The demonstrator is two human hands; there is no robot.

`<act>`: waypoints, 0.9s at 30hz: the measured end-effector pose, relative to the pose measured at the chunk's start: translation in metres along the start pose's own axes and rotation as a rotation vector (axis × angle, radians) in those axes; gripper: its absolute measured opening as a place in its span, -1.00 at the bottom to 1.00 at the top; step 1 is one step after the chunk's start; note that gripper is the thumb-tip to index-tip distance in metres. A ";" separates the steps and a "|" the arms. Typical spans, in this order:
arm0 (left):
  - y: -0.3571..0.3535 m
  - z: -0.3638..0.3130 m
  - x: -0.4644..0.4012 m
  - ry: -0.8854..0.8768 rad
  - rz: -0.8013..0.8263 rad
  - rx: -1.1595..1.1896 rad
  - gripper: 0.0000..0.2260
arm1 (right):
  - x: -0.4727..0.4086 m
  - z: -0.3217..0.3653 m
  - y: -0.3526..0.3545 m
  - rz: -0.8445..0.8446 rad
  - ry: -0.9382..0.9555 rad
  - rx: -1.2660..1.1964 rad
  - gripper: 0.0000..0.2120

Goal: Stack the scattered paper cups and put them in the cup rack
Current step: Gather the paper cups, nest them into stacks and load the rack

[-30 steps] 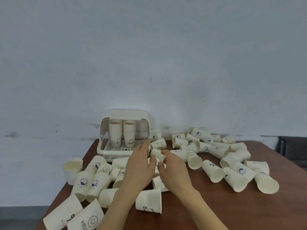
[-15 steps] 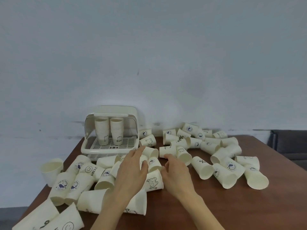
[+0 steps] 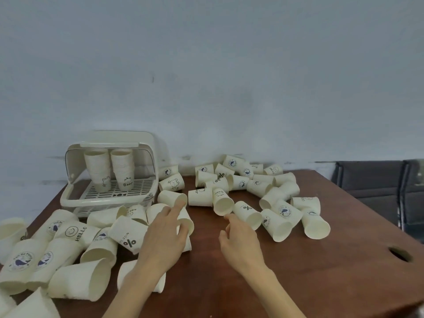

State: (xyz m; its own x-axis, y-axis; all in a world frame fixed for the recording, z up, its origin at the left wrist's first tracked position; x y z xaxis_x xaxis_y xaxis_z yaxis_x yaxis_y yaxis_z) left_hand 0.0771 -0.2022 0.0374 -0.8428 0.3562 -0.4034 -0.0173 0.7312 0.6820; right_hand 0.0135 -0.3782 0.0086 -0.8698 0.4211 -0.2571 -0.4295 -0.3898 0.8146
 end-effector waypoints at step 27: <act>-0.085 -0.022 -0.030 -0.138 0.107 -0.337 -0.62 | -0.035 -0.099 -0.018 -0.618 -0.202 -0.037 -0.86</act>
State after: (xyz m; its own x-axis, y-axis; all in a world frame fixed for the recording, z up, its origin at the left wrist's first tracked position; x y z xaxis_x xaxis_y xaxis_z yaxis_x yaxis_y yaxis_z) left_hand 0.0919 -0.2878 0.0047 -0.7698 0.5119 -0.3813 -0.1279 0.4615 0.8779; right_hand 0.0278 -0.4671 -0.0490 -0.3983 0.7210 -0.5670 -0.8474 -0.0525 0.5284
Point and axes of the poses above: each hand's wrist, its own x-axis away from the middle knuckle, its own y-axis out of the back of the hand, z = x × y, the point moved 10 cm from there along -x, towards the middle knuckle
